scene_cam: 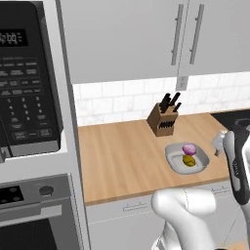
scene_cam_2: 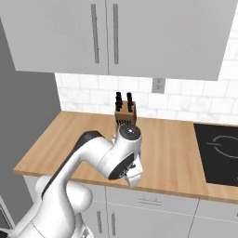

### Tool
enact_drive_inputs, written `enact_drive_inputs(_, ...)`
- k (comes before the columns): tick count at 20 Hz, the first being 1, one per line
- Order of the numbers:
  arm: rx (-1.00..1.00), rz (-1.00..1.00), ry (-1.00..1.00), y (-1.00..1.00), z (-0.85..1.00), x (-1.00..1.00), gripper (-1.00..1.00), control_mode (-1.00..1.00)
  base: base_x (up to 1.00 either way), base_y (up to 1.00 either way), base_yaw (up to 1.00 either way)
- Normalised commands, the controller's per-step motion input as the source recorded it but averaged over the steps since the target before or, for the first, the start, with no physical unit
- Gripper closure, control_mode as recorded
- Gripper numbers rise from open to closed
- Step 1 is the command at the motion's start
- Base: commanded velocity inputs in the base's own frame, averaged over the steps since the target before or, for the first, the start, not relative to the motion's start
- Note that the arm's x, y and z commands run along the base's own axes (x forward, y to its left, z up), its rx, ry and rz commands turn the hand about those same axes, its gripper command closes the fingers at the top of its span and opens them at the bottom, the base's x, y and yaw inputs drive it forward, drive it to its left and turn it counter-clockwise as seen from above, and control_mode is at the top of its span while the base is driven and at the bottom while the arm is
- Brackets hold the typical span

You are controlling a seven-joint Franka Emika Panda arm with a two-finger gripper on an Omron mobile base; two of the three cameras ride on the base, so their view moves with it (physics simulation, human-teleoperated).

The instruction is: Take the meat container that has the fish and place it on the second highest rack of the freezer. Then take the vegetable container that has the lemon and onion and place it on the highest rack of the freezer.

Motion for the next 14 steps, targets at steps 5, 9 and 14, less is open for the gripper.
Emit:
enact_drive_inputs(5,0.0,-0.17,0.0,0.23,-0.28,0.43,-1.0,-1.0,0.0,0.0,0.0)
enact_drive_inputs(9,0.19,-0.06,0.02,0.05,-0.27,0.21,-1.0,-1.0,0.0,0.0,0.0)
enact_drive_inputs(14,0.1,-0.07,0.13,0.01,-0.21,0.06,-1.0,-1.0,0.0,0.0,0.0)
